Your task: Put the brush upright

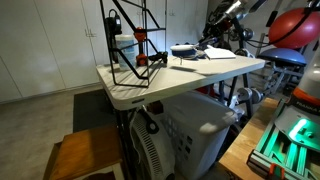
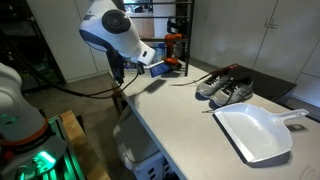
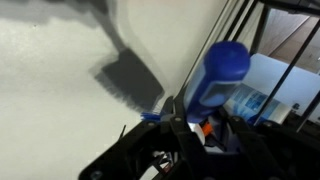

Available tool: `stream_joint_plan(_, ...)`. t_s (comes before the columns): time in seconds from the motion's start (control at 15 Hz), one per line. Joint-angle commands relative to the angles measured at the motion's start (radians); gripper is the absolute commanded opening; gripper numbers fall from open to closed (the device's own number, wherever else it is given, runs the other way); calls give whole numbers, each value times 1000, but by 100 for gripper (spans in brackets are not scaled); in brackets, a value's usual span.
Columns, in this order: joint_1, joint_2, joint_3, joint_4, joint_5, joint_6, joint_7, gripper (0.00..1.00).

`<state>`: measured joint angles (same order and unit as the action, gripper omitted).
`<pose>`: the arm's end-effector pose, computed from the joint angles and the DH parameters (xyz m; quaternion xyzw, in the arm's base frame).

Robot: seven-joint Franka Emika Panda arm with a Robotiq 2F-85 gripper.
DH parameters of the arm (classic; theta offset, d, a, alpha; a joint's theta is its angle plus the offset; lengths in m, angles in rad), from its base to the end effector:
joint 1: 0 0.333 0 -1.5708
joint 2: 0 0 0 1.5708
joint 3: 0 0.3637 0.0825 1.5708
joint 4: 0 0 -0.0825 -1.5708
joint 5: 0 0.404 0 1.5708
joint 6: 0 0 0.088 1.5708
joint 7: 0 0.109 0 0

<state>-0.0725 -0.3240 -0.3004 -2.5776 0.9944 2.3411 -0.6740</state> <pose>0.4061 -0.1448 0.4134 -0.9003 0.1811 -0.2102 0.3353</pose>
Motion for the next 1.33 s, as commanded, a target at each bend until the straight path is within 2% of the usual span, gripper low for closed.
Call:
stream_joint_plan(0.0, -31, 28, -25, 24, 14, -181, -60, 7)
stream_joint_plan(0.2, -67, 98, -33, 67, -13, -322, -21, 7)
stream_joint_plan(0.6, -140, 276, -50, 180, -23, -561, -66, 8)
stream_joint_plan(1.0, -191, 486, -27, 323, -18, -658, -149, 7)
stream_joint_plan(1.27, -224, 578, -11, 405, -22, -720, -196, 7)
